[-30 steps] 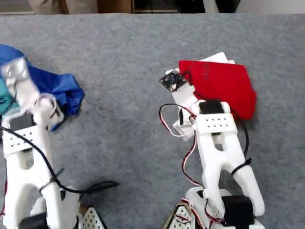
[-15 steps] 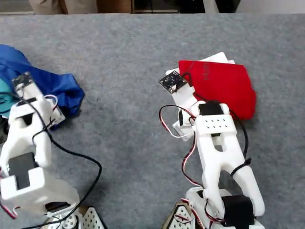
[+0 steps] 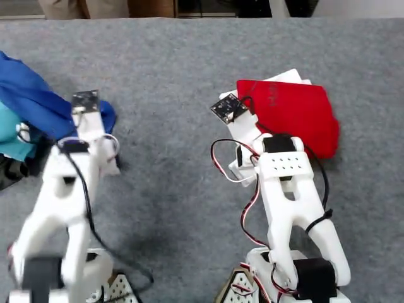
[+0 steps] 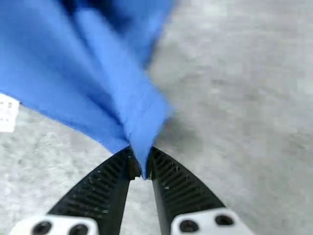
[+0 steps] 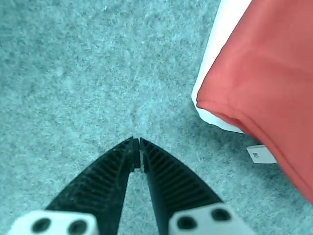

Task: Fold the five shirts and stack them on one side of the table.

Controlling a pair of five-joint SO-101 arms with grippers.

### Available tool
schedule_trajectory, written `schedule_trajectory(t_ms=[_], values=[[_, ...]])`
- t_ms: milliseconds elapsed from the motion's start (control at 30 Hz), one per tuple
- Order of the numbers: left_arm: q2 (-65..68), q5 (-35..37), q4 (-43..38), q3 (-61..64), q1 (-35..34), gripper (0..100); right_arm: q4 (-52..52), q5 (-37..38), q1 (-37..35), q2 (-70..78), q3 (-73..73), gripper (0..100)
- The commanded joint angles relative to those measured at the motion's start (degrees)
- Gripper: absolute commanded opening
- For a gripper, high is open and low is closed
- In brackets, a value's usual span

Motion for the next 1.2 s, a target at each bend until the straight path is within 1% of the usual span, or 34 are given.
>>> schedule_trajectory(t_ms=[0,67,133,200,300,467,533,633,767,833,867,967,1100,1167], values=[[-16.7,-0.4,1.1,5.0,3.3,2,-1.0,-0.4,-0.5,-2.2,0.0,0.2],[-22.5,-0.4,4.7,5.6,3.8,2,-1.1,-0.4,-0.5,-2.1,0.0,0.2],[-26.9,-1.0,11.0,3.4,5.5,2,-1.1,-0.4,-0.5,-1.9,0.0,0.2],[-30.5,-3.3,17.5,-0.5,7.8,2,-1.1,-0.4,-0.6,-1.9,0.0,0.2],[-33.4,-4.0,25.9,-9.1,12.4,2,-1.1,-0.4,-0.8,-1.9,-0.2,0.2],[-32.0,-3.9,36.8,-28.0,16.7,2,-1.2,-0.4,-0.8,-1.9,-0.1,0.2],[-30.1,-3.9,40.3,-36.0,17.0,2,-1.1,-0.7,-0.7,-1.9,0.1,0.2],[-26.2,-3.7,45.5,-48.5,17.0,2,-1.1,-3.1,-0.7,-1.9,0.1,0.2],[-20.5,-0.3,52.7,-65.5,17.1,2,-1.1,-4.1,-0.8,-1.9,0.0,0.2],[-17.9,1.0,54.8,-73.1,17.7,2,-1.1,-4.4,-0.9,-1.9,0.0,0.2],[-17.2,1.5,54.8,-76.0,19.2,2,-1.1,-4.4,-0.9,-1.9,-0.1,0.2],[-15.3,3.3,54.8,-82.7,26.2,2,-2.1,-4.4,-0.9,-1.9,-0.2,0.2],[-13.9,5.0,54.8,-84.8,38.0,2,-3.8,-4.5,-0.9,-1.9,-0.4,0.3],[-13.2,4.7,54.8,-83.3,41.6,2,-3.6,-4.5,-0.9,-1.8,-1.5,0.5]])
